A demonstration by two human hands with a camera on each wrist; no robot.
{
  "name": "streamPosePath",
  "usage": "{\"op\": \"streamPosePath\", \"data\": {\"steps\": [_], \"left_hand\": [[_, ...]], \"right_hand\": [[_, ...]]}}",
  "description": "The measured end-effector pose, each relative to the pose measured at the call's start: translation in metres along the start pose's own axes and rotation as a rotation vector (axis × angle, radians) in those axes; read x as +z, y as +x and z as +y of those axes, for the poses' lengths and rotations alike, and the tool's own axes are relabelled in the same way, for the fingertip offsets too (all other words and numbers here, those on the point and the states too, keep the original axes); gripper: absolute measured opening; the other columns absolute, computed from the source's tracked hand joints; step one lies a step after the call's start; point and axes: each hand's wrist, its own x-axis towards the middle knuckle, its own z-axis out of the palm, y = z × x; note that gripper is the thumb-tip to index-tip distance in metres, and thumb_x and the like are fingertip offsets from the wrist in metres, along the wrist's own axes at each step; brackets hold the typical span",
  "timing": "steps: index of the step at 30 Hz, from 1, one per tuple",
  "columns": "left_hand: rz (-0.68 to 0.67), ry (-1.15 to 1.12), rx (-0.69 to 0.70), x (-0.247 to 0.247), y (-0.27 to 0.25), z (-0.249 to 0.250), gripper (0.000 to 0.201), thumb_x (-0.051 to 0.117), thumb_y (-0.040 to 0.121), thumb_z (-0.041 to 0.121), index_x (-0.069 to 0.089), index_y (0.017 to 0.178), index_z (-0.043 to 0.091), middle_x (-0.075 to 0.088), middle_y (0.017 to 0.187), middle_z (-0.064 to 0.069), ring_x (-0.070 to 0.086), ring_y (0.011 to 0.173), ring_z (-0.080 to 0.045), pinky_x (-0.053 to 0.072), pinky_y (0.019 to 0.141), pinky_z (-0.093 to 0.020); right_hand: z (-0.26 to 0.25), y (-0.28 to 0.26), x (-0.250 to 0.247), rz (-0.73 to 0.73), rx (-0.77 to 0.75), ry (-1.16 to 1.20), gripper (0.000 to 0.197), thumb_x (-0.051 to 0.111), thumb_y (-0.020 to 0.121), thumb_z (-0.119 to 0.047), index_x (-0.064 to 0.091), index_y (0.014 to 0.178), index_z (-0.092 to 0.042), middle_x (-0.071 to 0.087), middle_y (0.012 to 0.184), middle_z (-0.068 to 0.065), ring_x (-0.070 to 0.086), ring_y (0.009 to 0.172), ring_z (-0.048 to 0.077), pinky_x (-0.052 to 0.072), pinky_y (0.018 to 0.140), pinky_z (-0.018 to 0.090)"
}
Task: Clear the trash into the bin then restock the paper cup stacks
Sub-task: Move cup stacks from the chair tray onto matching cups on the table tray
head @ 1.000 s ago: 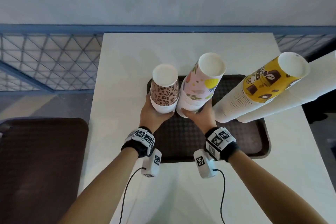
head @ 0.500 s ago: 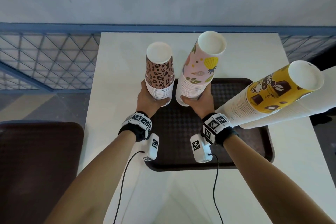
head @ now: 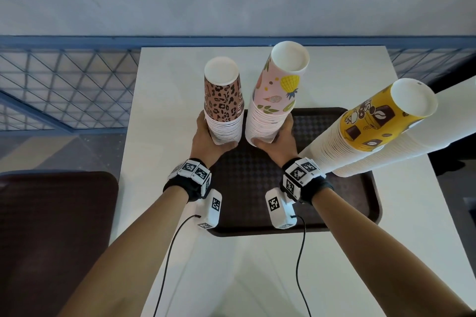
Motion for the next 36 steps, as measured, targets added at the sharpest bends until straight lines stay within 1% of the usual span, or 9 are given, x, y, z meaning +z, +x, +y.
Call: {"op": "streamPosePath", "data": {"steps": [3, 6, 10, 13, 16, 19, 25, 28, 36], "left_hand": [[0.053, -0.024, -0.033, 0.000, -0.021, -0.006, 0.101, 0.078, 0.069, 0.014, 0.011, 0.145, 0.016, 0.039, 0.145, -0.012, 0.041, 0.132, -0.024, 0.034, 0.108, -0.034], [0.164, -0.005, 0.009, 0.007, -0.053, -0.017, 0.079, 0.070, 0.075, 0.010, 0.026, 0.140, 0.012, 0.050, 0.131, -0.013, 0.050, 0.119, -0.022, 0.042, 0.103, -0.036], [0.053, 0.058, 0.163, 0.026, -0.094, -0.028, 0.044, 0.066, 0.077, 0.003, 0.052, 0.118, 0.009, 0.061, 0.093, -0.003, 0.061, 0.082, -0.014, 0.052, 0.078, -0.027], [-0.087, 0.073, 0.209, 0.052, -0.112, -0.027, 0.040, 0.067, 0.076, 0.004, 0.055, 0.114, 0.008, 0.059, 0.083, 0.002, 0.060, 0.071, -0.013, 0.051, 0.068, -0.016], [-0.158, 0.059, 0.194, 0.083, -0.117, -0.013, 0.050, 0.070, 0.075, 0.009, 0.051, 0.120, 0.012, 0.059, 0.093, -0.003, 0.061, 0.078, -0.016, 0.052, 0.072, -0.021], [-0.225, 0.050, 0.157, 0.116, -0.112, 0.002, 0.072, 0.074, 0.071, 0.016, 0.038, 0.133, 0.020, 0.054, 0.111, -0.004, 0.059, 0.094, -0.018, 0.053, 0.081, -0.028], [-0.161, 0.033, 0.121, 0.175, -0.098, 0.027, 0.097, 0.081, 0.064, 0.020, 0.022, 0.141, 0.018, 0.037, 0.140, -0.007, 0.047, 0.120, -0.017, 0.044, 0.101, -0.033], [-0.082, 0.036, 0.118, 0.193, -0.093, 0.031, 0.099, 0.083, 0.061, 0.020, 0.023, 0.141, 0.016, 0.035, 0.143, -0.006, 0.042, 0.128, -0.018, 0.037, 0.096, -0.023], [0.034, 0.040, 0.114, 0.207, -0.074, 0.037, 0.090, 0.084, 0.059, 0.026, 0.036, 0.134, 0.011, 0.050, 0.133, -0.008, 0.049, 0.123, -0.022, 0.045, 0.096, -0.032]], "right_hand": [[0.007, -0.023, -0.002, -0.071, 0.061, -0.068, 0.109, 0.076, 0.072, -0.015, -0.004, 0.146, -0.013, 0.040, 0.146, 0.011, 0.039, 0.134, 0.025, 0.032, 0.105, 0.029], [0.022, -0.060, -0.009, -0.188, 0.098, -0.155, 0.085, 0.072, 0.077, -0.024, 0.021, 0.143, -0.017, 0.048, 0.138, 0.012, 0.047, 0.125, 0.022, 0.037, 0.100, 0.026], [0.050, -0.101, -0.038, -0.278, 0.165, -0.217, 0.040, 0.070, 0.080, -0.024, 0.058, 0.116, -0.012, 0.065, 0.107, 0.004, 0.062, 0.097, 0.015, 0.048, 0.082, 0.019], [0.075, -0.120, -0.079, -0.120, 0.226, -0.235, 0.011, 0.070, 0.079, -0.023, 0.064, 0.084, -0.016, 0.067, 0.085, 0.001, 0.062, 0.084, 0.018, 0.047, 0.077, 0.025], [0.097, -0.126, -0.123, 0.144, 0.276, -0.190, 0.023, 0.074, 0.075, -0.024, 0.051, 0.074, -0.021, 0.059, 0.074, -0.004, 0.062, 0.079, 0.026, 0.047, 0.071, 0.033], [0.102, -0.116, -0.155, 0.318, 0.213, -0.136, 0.046, 0.078, 0.071, -0.023, 0.047, 0.103, -0.014, 0.057, 0.085, 0.001, 0.060, 0.085, 0.026, 0.054, 0.079, 0.045], [0.108, -0.070, -0.171, 0.228, 0.019, -0.116, 0.097, 0.083, 0.062, -0.018, 0.022, 0.137, -0.016, 0.043, 0.129, 0.005, 0.046, 0.114, 0.018, 0.042, 0.094, 0.033], [0.112, -0.054, -0.168, 0.225, -0.015, -0.132, 0.094, 0.085, 0.058, -0.019, 0.027, 0.133, -0.013, 0.046, 0.133, 0.007, 0.049, 0.118, 0.022, 0.045, 0.094, 0.038], [0.107, -0.031, -0.170, 0.206, 0.050, -0.077, 0.081, 0.083, 0.062, -0.027, 0.037, 0.125, -0.009, 0.058, 0.120, 0.007, 0.054, 0.100, 0.022, 0.045, 0.079, 0.034]]}}
